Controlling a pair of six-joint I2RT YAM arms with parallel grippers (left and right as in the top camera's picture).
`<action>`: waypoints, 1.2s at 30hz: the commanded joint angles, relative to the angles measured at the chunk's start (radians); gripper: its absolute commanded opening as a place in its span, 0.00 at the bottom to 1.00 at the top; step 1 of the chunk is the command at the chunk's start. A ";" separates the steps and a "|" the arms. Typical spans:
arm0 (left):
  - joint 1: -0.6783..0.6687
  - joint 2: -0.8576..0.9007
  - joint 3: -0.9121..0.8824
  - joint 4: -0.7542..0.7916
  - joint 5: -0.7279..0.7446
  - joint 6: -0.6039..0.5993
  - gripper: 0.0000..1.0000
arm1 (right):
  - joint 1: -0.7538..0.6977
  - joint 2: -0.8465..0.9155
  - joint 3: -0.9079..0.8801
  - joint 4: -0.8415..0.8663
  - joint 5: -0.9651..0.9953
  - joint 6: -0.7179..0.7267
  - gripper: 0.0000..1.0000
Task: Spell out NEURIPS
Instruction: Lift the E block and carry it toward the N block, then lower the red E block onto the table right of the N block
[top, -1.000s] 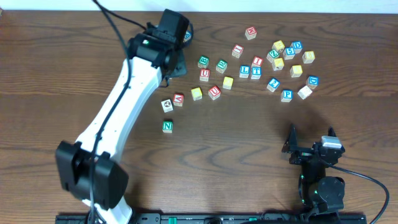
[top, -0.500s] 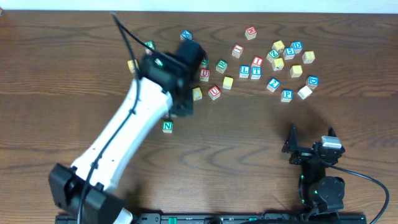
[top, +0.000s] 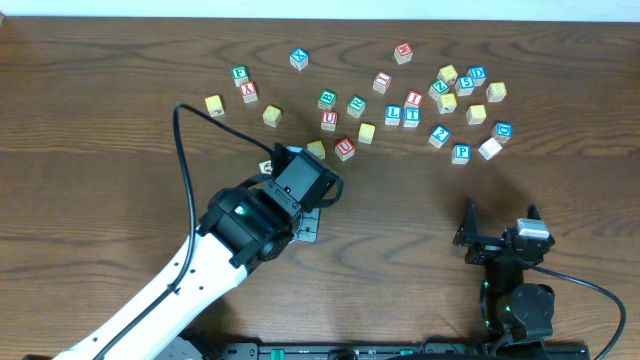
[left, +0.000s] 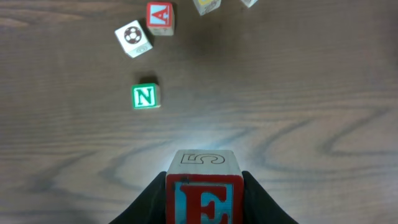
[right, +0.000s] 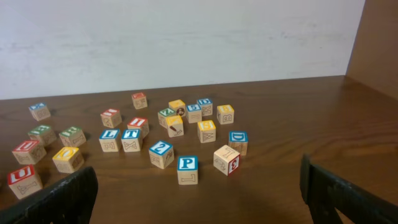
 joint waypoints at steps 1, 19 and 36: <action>-0.002 0.050 -0.035 0.037 -0.024 -0.046 0.08 | 0.001 0.000 -0.002 -0.005 0.002 -0.008 0.99; 0.003 0.398 -0.037 0.184 -0.026 -0.058 0.08 | 0.001 0.000 -0.002 -0.005 0.002 -0.008 0.99; 0.115 0.425 -0.098 0.267 0.090 -0.058 0.08 | 0.001 0.000 -0.002 -0.005 0.002 -0.008 0.99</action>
